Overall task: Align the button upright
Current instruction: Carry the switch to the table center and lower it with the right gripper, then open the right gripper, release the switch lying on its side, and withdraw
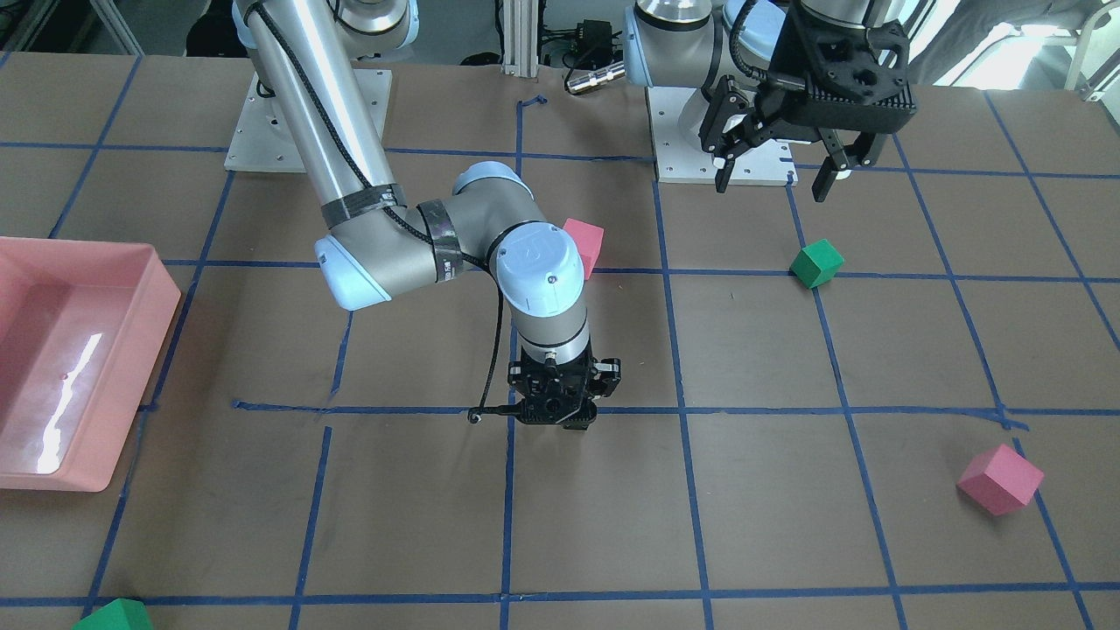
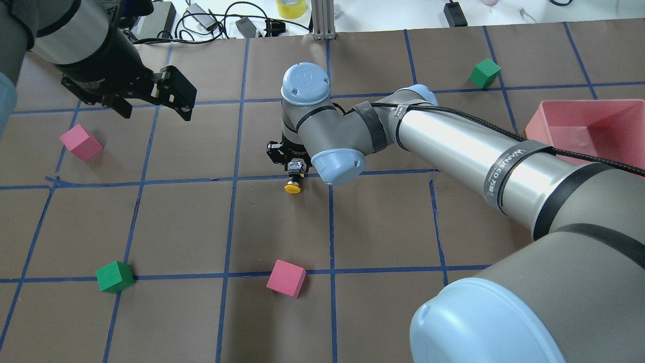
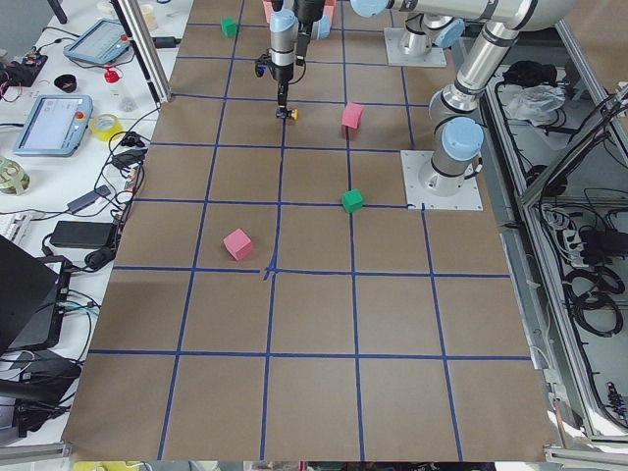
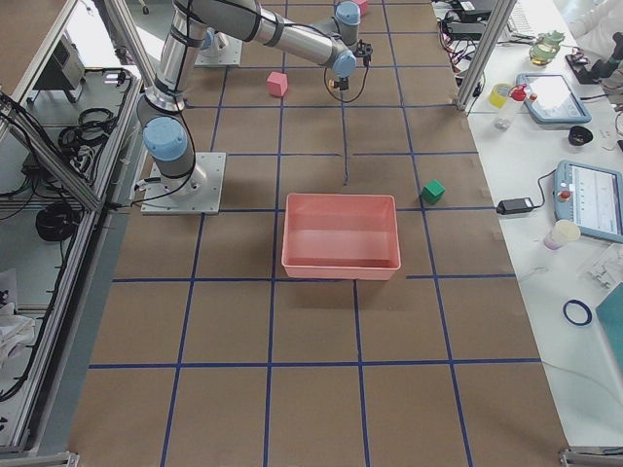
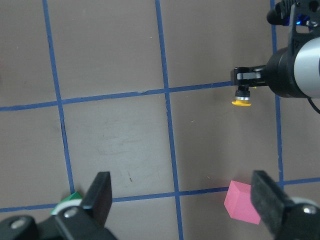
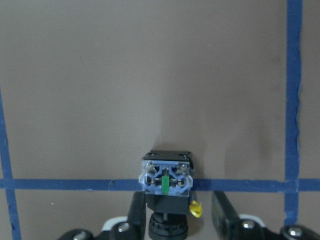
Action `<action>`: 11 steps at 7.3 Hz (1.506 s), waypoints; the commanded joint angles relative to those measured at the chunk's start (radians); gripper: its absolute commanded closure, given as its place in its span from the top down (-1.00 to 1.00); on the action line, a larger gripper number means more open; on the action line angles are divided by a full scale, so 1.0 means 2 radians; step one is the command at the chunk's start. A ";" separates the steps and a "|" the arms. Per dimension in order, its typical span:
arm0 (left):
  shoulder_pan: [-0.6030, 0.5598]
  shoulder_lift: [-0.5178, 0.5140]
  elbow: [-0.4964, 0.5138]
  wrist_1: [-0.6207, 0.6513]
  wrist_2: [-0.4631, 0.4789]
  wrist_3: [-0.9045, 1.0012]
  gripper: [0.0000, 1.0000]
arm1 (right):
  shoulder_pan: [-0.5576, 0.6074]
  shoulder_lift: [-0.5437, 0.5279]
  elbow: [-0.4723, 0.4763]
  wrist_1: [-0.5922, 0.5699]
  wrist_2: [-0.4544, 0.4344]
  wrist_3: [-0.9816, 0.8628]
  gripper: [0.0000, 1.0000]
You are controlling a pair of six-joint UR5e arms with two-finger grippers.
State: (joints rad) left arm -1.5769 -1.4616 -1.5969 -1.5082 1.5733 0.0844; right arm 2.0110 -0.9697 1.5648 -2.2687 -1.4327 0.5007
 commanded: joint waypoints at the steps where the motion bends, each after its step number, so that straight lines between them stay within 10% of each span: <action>1: 0.000 0.000 0.000 -0.001 0.000 0.000 1.00 | 0.000 -0.002 0.003 0.001 0.002 0.004 0.16; 5: 0.000 0.000 0.000 0.000 0.000 0.000 1.00 | -0.013 -0.063 -0.002 0.031 -0.006 -0.013 0.80; 11: -0.008 -0.017 -0.002 0.009 0.050 0.001 1.00 | -0.238 -0.276 -0.036 0.377 -0.076 -0.241 1.00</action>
State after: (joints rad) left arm -1.5860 -1.4816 -1.5976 -1.4939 1.6585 0.0928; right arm 1.5948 -1.4184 1.5251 -1.6957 -1.5199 0.0816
